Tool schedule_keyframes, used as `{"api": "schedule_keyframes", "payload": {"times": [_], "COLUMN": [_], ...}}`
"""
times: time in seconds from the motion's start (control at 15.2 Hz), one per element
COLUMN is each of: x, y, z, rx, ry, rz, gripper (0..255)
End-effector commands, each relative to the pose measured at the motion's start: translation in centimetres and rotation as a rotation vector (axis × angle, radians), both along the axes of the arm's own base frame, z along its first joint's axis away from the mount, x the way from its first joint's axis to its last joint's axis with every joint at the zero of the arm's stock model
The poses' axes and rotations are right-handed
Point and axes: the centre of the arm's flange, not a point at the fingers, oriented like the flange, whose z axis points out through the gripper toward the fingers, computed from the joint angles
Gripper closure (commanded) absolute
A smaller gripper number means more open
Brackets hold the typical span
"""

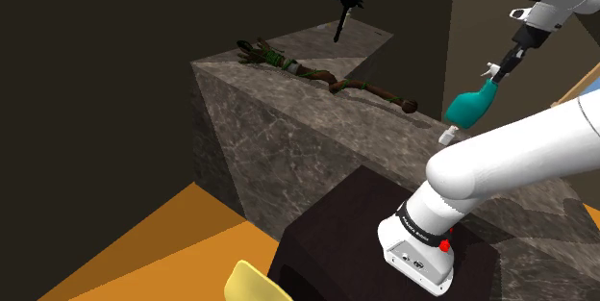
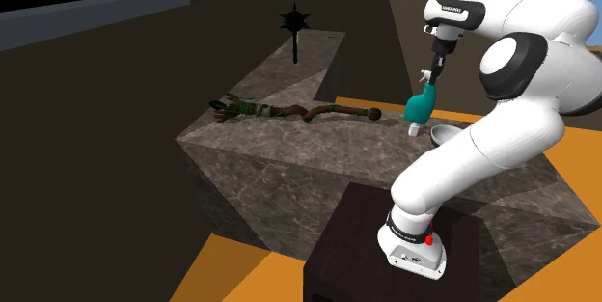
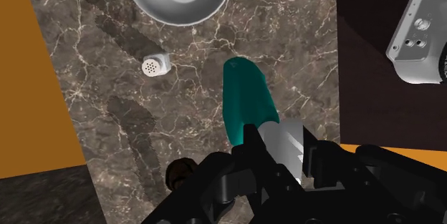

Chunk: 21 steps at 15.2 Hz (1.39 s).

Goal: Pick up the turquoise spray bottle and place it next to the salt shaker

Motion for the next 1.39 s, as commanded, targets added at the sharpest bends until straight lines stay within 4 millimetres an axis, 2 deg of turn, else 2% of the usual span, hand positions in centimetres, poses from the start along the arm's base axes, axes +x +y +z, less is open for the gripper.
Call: {"api": "schedule_keyframes", "payload": {"times": [0.0, 1.32], "x": [0.1, 0.1], "y": [0.0, 0.0], "z": [-1.1, -11.6], "rx": [-0.001, -0.001], "ry": [0.000, 0.000], "rz": [0.000, 0.000], "gripper": [255, 255]}}
